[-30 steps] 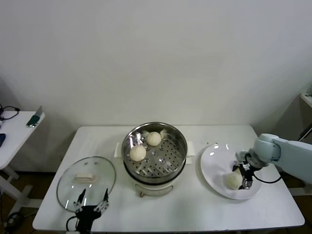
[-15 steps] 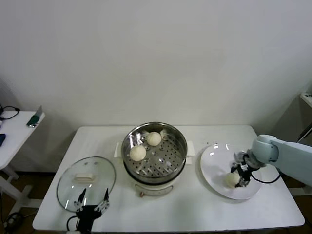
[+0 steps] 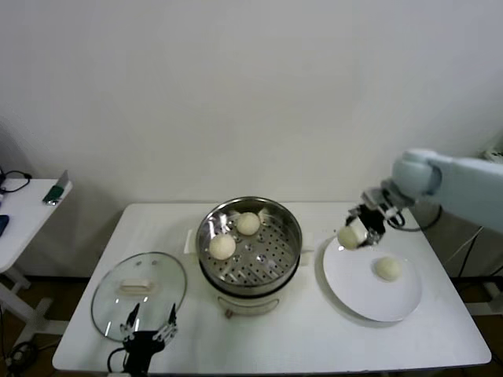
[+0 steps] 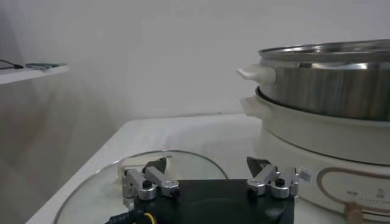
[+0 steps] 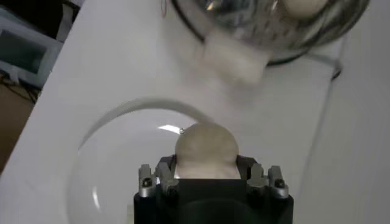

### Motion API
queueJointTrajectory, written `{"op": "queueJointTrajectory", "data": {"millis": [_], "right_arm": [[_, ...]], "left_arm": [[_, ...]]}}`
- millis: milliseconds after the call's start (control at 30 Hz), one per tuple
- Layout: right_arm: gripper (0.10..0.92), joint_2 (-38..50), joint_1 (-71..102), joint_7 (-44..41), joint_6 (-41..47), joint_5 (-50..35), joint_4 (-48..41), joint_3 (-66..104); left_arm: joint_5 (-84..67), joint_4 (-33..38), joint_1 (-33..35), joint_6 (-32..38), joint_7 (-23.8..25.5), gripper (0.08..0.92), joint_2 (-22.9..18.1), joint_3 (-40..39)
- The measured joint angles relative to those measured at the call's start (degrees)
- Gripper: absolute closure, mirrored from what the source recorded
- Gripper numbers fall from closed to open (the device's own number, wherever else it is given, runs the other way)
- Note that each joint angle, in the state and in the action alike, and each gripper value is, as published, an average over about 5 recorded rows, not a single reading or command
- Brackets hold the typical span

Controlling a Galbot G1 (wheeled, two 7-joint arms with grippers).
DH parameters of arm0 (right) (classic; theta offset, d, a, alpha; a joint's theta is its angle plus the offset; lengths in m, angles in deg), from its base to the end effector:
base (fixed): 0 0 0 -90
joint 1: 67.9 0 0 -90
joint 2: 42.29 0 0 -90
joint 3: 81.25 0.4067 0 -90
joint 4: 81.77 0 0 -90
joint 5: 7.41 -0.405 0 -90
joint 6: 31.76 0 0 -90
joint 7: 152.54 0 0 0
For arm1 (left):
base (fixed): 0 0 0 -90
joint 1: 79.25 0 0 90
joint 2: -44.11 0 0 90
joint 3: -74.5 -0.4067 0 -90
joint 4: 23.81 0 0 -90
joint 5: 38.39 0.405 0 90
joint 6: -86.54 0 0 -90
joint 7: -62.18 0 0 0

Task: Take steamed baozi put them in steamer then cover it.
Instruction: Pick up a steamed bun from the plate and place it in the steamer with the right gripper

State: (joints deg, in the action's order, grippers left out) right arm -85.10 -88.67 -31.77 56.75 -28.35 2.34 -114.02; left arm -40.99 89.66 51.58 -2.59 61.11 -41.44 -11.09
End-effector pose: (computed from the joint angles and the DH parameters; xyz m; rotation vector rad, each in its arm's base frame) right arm 0.5945 -0.0986 -0.0077 1.5947 -1.2189 1.7099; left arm 0.1217 0.0475 -0.4256 0.0701 -2.8561 -0.0933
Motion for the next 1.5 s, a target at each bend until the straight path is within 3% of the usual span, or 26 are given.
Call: {"op": "queueJointTrajectory", "data": {"millis": [233,500,900,1267,1367,1500], "right_arm": [[0.364,-7.7,-7.2,-0.8,-6.6,0.7,5.9,1.1],[0.364,-16.6,-5.1,0.8,-9.7,7.0,9.5,3.1],[0.364,-26.0,4.8,3.6,-10.4,16.6,8.0,3.7],[0.364,-29.2,11.2,4.6,-11.0,21.9,4.9,4.1],[0.346,-29.5,12.0,4.8,-11.3,22.3,4.4,4.2],[0.26,-29.6,12.4,5.2,-11.7,22.6,3.8,4.6]], "left_arm": [[-0.1,0.5,0.5,0.0,0.0,0.177,0.1,0.2],[-0.3,0.9,0.7,0.1,-0.1,0.177,0.1,0.4],[-1.0,1.1,0.9,0.2,-0.3,0.177,-0.2,1.1],[-1.0,0.8,0.8,0.3,-0.3,0.177,-0.3,1.2],[-1.0,0.7,0.8,0.3,-0.4,0.177,-0.3,1.1],[-1.0,0.7,0.8,0.3,-0.4,0.177,-0.3,1.1]]}}
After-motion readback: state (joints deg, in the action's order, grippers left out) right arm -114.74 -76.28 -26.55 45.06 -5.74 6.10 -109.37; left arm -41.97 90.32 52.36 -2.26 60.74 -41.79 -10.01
